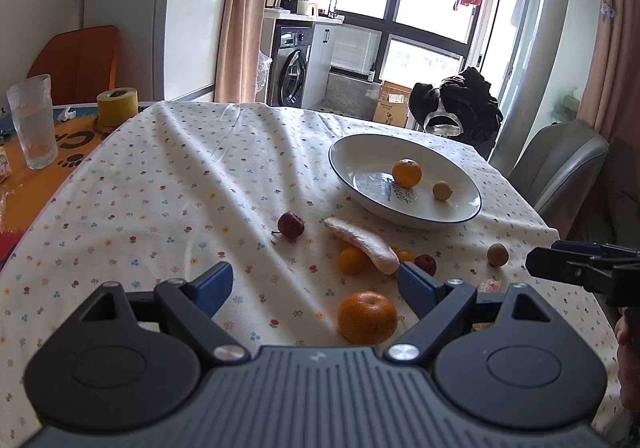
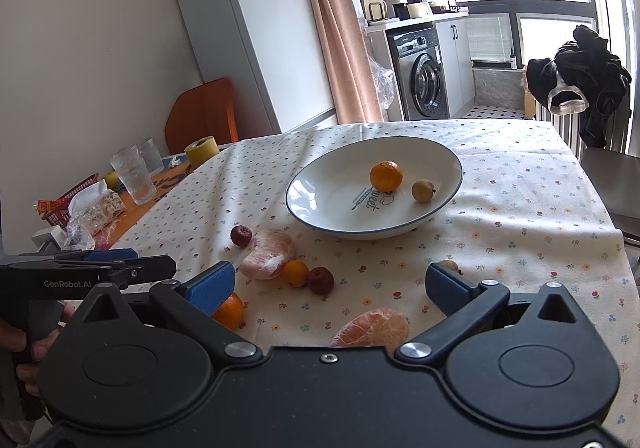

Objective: Organize fruits
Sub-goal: 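Move the left tool to another mandarin while the right tool approaches a pink pomelo segment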

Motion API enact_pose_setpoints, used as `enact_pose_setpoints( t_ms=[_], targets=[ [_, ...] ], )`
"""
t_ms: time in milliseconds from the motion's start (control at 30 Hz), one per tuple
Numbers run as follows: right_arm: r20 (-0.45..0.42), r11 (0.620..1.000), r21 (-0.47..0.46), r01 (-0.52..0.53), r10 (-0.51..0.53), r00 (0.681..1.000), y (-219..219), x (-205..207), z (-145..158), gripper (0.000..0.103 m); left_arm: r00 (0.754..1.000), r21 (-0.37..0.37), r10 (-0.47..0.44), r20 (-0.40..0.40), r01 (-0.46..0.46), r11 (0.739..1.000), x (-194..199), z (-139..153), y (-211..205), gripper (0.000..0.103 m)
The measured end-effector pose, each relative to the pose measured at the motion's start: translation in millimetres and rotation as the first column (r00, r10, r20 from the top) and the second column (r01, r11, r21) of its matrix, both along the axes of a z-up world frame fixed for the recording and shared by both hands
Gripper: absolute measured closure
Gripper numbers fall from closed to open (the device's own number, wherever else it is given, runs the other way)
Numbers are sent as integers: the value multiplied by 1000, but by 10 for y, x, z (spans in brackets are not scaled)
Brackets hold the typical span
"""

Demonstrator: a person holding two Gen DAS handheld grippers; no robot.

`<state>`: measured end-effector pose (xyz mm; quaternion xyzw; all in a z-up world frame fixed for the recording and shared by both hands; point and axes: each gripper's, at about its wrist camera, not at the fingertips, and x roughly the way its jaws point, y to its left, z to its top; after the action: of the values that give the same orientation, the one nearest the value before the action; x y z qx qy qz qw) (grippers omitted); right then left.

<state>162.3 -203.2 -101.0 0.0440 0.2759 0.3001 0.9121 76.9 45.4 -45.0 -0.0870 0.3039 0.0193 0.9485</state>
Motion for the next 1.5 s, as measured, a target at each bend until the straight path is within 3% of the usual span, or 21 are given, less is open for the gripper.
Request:
enact_pose_setpoints(
  t_ms=[200,567,733,1367,1500],
  targets=[
    [-30,1000,-24,-3,2,1000,28,-19,-76,8,1000,-12,-2,-16,2,1000,-35,-86,24,18],
    [-118,998,-61,-1,-6,993,98,18,-301,30,997,-56,-39,-70,35,998,0,-285,21,47],
    [-161,997,-71,5,-17,987,126,79,-407,42,995,-71,-60,-78,55,996,14,-352,8,51],
    [-139,988,-149,31,-52,989,104,85,-430,47,986,-85,-141,-87,134,987,255,-402,-238,52],
    [-141,986,-162,30,-53,989,98,64,-431,47,984,-87,-147,-100,139,986,295,-442,-270,57]
  ],
)
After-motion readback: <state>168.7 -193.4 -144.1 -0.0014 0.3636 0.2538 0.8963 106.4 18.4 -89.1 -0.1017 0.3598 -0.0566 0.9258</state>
